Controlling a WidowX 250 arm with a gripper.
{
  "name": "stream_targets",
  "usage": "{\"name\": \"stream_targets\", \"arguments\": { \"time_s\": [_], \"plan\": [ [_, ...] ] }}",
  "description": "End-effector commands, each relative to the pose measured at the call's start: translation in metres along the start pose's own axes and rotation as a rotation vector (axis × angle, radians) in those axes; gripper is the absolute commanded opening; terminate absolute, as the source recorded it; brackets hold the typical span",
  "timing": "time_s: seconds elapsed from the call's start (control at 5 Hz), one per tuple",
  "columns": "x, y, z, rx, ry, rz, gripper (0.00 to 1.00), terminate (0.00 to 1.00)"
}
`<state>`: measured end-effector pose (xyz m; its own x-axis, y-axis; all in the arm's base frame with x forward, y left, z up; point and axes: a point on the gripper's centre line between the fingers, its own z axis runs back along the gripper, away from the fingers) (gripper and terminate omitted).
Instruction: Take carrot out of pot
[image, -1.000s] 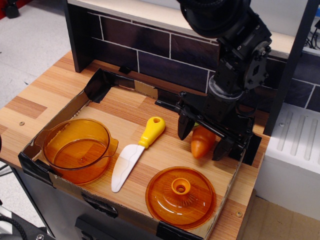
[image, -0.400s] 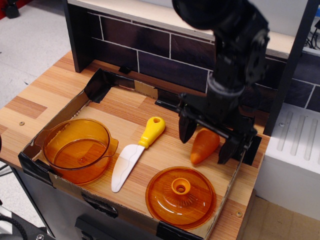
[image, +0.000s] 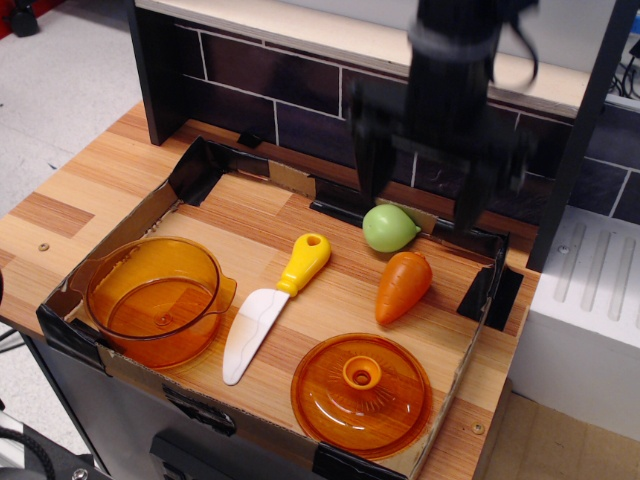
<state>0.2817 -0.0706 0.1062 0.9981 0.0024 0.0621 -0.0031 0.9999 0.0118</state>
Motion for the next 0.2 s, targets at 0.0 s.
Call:
{"name": "stream_targets", "arguments": {
  "time_s": [0.0],
  "plan": [
    [0.0038,0.005,0.0168,-0.012,-0.051,0.003,1.0,1.0]
  ]
}}
